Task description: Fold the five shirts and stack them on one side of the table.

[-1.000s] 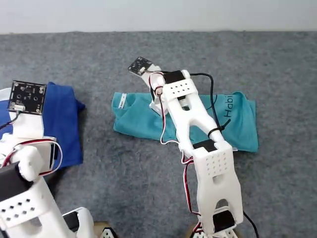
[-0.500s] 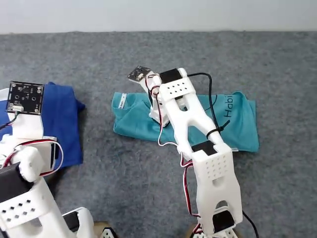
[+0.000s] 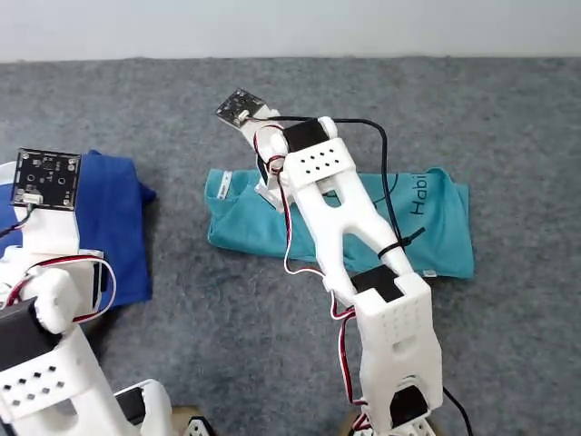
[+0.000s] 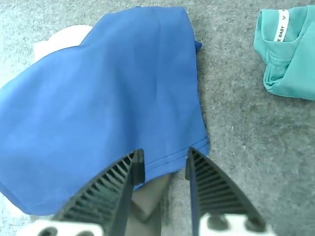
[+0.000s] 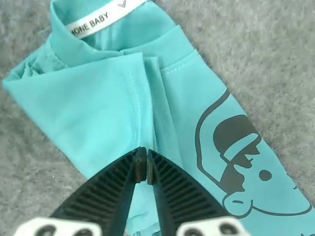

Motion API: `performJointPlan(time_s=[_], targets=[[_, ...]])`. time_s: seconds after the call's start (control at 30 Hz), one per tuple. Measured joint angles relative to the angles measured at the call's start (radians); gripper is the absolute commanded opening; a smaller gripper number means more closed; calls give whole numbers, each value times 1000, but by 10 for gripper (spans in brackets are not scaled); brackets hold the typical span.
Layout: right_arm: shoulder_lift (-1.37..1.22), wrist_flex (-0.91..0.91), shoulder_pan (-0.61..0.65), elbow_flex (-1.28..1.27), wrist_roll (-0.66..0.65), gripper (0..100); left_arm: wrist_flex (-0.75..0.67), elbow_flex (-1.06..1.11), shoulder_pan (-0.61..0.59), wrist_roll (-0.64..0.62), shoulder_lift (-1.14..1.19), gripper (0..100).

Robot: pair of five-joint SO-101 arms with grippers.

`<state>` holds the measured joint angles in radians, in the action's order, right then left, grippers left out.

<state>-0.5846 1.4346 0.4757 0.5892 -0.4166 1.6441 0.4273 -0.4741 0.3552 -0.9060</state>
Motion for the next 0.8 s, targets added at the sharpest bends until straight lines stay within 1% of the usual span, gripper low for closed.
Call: performJointPlan(time_s=[0.1, 0.2, 0.23, 0.37, 0.43, 0.5, 0.57, 0.7, 0.73, 0.8], targets=[[0, -14, 25, 0, 0, 12, 0, 0, 2, 0, 0, 145], [0, -49, 20, 0, 0, 29, 0, 0, 0, 0, 0, 145], [-5, -52, 14, 0, 0, 56, 0, 0, 0, 0, 0, 145], [-6, -35, -21, 0, 0, 222, 0, 0, 2, 0, 0, 145], [-6, -12, -49, 0, 0, 240, 0, 0, 2, 0, 0, 145], [-6, 8, -71, 0, 0, 214, 0, 0, 0, 0, 0, 145], [-6, 17, -71, 0, 2, 164, 0, 0, 0, 0, 0, 145], [-6, 18, -14, 0, 2, 22, 0, 0, 2, 0, 0, 145], [-6, 15, 9, 0, 2, 3, 0, 0, 0, 0, 0, 145], [-34, -11, 48, 0, 2, 25, 0, 0, 0, 0, 0, 145]])
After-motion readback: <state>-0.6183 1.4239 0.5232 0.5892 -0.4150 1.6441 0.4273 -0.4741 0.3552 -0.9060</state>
